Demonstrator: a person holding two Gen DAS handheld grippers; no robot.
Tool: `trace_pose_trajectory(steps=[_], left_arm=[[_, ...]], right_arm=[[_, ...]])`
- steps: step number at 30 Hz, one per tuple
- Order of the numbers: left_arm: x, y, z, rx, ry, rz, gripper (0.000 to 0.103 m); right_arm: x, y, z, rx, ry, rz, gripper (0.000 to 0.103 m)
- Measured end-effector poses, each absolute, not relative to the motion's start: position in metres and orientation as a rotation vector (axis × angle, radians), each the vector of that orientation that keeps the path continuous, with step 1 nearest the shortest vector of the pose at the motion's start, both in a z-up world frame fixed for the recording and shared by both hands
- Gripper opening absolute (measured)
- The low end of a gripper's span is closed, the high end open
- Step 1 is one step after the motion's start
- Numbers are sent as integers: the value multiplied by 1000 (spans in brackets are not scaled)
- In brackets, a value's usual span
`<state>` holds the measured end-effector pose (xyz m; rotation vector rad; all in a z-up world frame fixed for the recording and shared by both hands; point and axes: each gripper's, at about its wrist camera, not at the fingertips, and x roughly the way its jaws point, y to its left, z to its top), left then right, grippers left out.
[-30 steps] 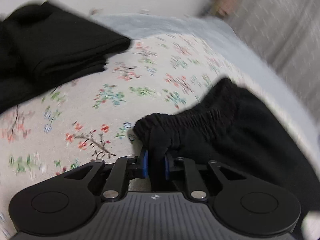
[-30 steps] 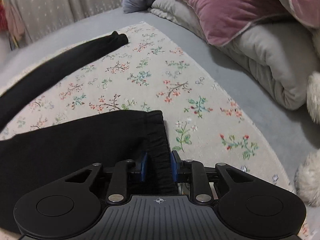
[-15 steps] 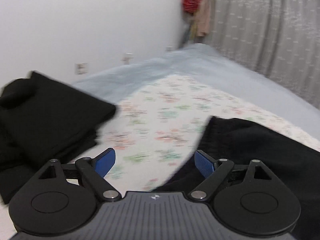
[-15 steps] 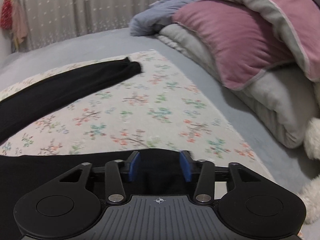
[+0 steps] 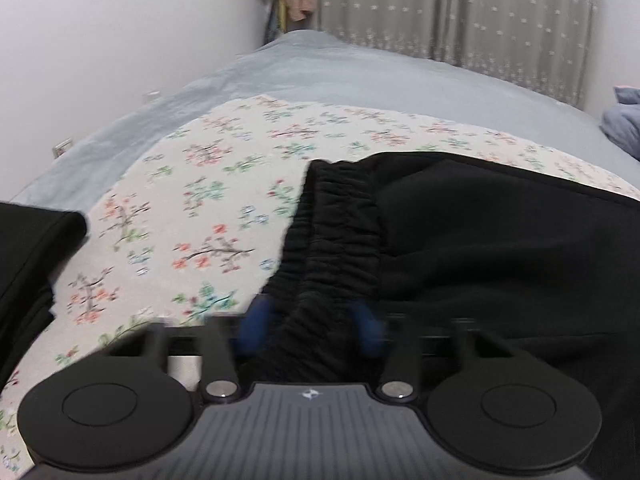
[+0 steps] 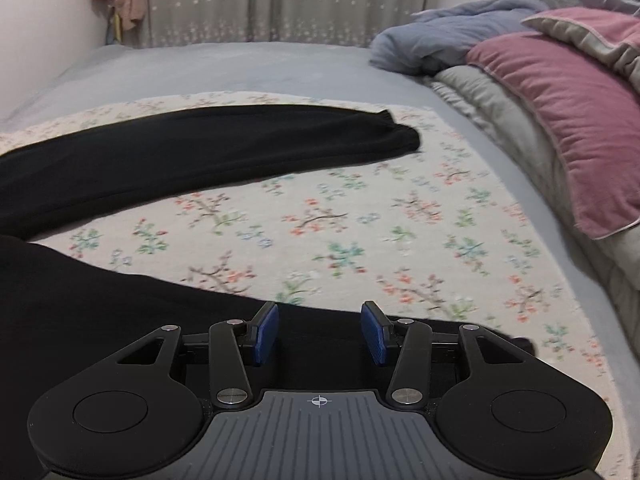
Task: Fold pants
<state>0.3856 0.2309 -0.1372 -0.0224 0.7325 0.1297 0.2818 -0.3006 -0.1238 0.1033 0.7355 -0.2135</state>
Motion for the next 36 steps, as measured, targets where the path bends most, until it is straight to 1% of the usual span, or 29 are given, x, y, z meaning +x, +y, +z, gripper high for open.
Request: trace_pose_trajectory(steps=[1, 3, 7, 11, 12, 14, 15, 16, 19, 20, 21, 22, 23, 24, 27, 29, 31, 33, 36], left_arm=[[386, 227, -136, 1, 725, 149, 21], [389, 224, -135, 49, 712, 200, 12], [387, 235, -131, 27, 679, 281, 10], [383, 242, -128, -39, 696, 128, 11], [384, 247, -130, -71, 709, 123, 14], [386, 261, -135, -180, 719, 127, 27], [387, 265, -137, -218, 717, 126, 49], [388, 267, -139, -231, 724, 125, 57], [393, 264, -141, -221, 730, 96, 57], [393, 263, -140, -215, 732, 84, 56], [394, 261, -139, -203, 733, 81, 51], [394, 260, -137, -199, 727, 74, 38], [394, 260, -135, -200, 723, 59, 28], [394, 259, -134, -193, 726, 57, 22], [395, 250, -140, -110, 737, 46, 23], [396, 249, -142, -104, 737, 52, 23], [395, 245, -140, -69, 725, 66, 16], [395, 238, -138, 1, 704, 115, 13], [394, 233, -129, 44, 661, 215, 12]], right_arm=[[282, -299, -124, 113, 735, -203, 45], [283, -297, -123, 123, 726, -184, 45], [280, -294, -117, 143, 701, -165, 44], [279, -289, -116, 152, 699, -136, 44], [279, -287, -116, 151, 700, -134, 44], [279, -285, -116, 159, 700, -129, 45], [279, -284, -116, 167, 699, -124, 45], [279, -283, -116, 175, 697, -118, 45], [279, -278, -116, 172, 698, -107, 45], [279, -277, -116, 169, 701, -106, 45], [279, -276, -117, 168, 704, -104, 45], [280, -276, -117, 169, 704, -102, 45], [280, -275, -117, 170, 702, -99, 45], [280, -274, -116, 172, 700, -98, 45], [279, -273, -114, 178, 694, -92, 45], [278, -271, -113, 181, 690, -85, 45], [277, -271, -112, 182, 688, -83, 45], [277, -270, -112, 187, 685, -83, 45], [277, -270, -111, 190, 678, -84, 45]])
